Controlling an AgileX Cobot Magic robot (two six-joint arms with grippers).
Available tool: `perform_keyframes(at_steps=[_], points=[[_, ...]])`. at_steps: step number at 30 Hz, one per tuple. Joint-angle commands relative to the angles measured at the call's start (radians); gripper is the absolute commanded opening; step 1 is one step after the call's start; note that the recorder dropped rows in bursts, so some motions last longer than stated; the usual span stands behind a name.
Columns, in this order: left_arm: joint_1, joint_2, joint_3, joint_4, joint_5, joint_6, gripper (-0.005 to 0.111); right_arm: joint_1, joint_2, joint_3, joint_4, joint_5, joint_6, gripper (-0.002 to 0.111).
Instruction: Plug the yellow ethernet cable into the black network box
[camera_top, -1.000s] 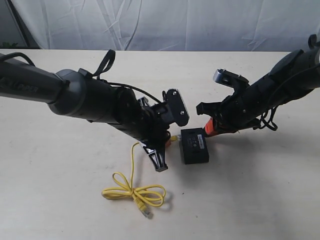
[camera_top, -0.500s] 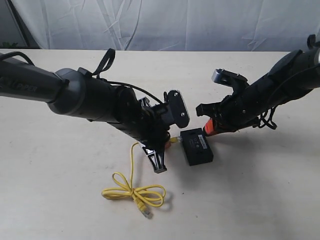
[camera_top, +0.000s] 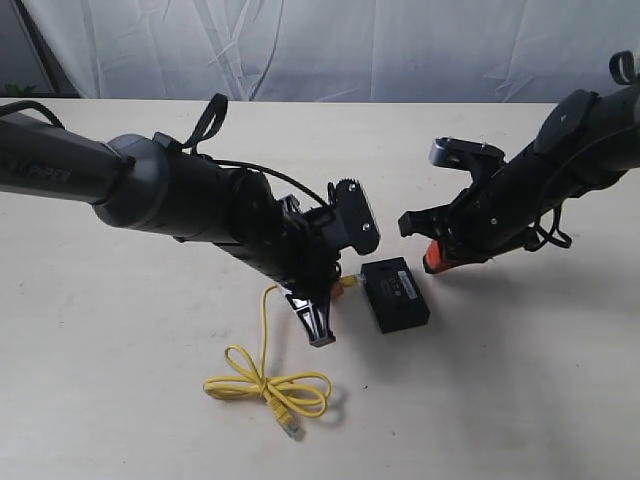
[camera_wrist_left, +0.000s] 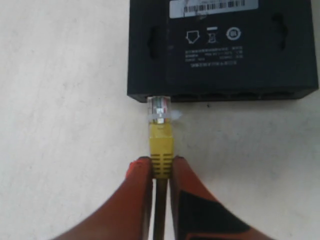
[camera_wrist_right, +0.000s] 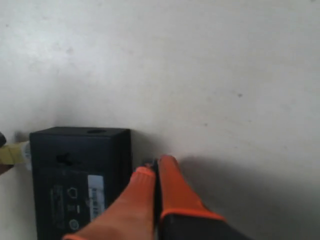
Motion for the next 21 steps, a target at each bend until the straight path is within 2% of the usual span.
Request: perform_keyframes(at_steps=[1, 13, 15, 19, 21], points=[[-0.004, -0.012, 0.001, -0.042, -0.011, 0.004, 0.0, 0.043, 0.04, 0.002, 0.022, 0.002, -0.006, -0.001], [-0.004, -0.012, 0.001, -0.059, -0.012, 0.047, 0.0, 0.061, 0.05, 0.002, 0.075, 0.01, -0.093, -0.001], [-0.004, -0.012, 0.001, -0.142, -0.007, 0.144, 0.0, 0.061, 0.05, 0.002, 0.075, 0.006, -0.096, -0.001], [0.002, -0.012, 0.001, -0.446, 0.002, 0.452, 0.0, 0.061, 0.05, 0.002, 0.065, -0.002, -0.096, -0.001], [0.018, 0.005, 0.001, -0.566, 0.038, 0.545, 0.0, 0.061, 0.05, 0.002, 0.065, -0.002, -0.096, -0.001]])
